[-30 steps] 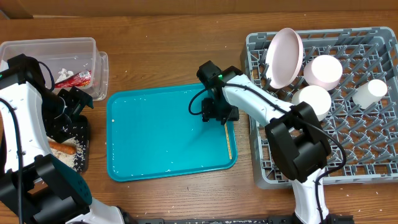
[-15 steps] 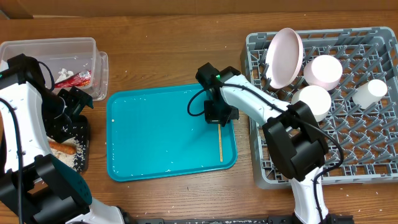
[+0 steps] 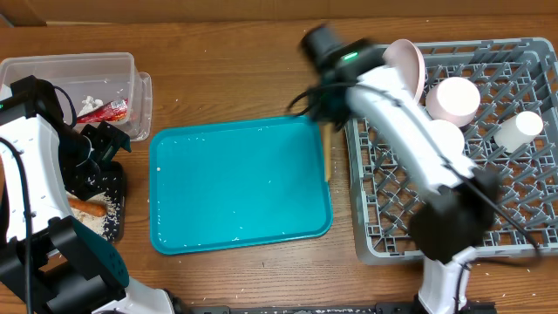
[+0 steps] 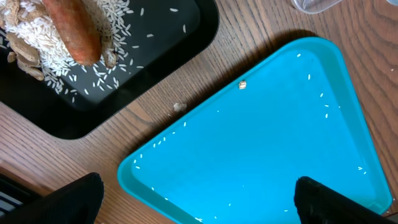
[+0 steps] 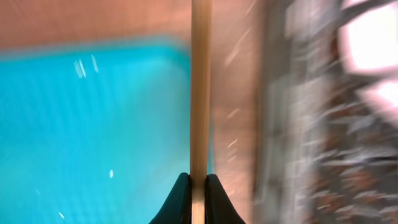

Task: Sort waste into correct bins and load items into the dishwasher
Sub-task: 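Carry the chopstick into the rack and release it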

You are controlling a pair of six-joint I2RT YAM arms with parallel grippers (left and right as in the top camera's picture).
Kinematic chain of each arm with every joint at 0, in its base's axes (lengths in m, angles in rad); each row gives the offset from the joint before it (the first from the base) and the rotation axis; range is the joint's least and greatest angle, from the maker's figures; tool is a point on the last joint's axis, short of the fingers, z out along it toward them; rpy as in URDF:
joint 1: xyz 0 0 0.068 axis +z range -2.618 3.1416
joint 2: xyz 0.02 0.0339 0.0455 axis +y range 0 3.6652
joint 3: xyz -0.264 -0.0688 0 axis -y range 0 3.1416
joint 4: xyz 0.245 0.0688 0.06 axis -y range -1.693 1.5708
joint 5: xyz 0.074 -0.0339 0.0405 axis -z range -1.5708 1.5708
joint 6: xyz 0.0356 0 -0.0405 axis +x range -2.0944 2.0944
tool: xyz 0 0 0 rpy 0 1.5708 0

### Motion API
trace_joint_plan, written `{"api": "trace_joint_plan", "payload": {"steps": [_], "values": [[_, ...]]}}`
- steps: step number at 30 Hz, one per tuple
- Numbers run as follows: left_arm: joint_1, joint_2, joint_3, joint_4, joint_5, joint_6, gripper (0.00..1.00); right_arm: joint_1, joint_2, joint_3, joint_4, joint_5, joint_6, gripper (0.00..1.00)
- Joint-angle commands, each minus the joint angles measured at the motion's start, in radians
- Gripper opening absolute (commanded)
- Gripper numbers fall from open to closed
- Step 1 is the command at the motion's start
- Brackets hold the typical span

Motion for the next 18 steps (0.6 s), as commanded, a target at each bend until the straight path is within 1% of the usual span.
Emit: {"api": "trace_joint_plan", "payload": {"steps": [1,4,6,12,18], "values": [[-0.001,0.002,-0.003,0.000,0.003,-0.012,1.00,-0.095,-0.087,0.036,0.011,0.059,-0.125,0.04],[-0.002,0.002,-0.003,0.000,0.003,-0.012,1.00,-0.178,-0.086,0.031,0.046,-0.021,-0.240,0.04],[-0.001,0.002,-0.003,0.000,0.003,-0.012,1.00,-0.224,-0.079,0.014,0.071,-0.076,-0.286,0.04],[-0.001,0.002,-0.003,0.000,0.004,-0.012,1.00,-0.272,-0.061,-0.081,0.163,-0.132,-0.286,0.04],[-0.001,0.002,-0.003,0.000,0.003,-0.012,1.00,-0.272,-0.037,-0.191,0.260,-0.124,-0.286,0.09]]}}
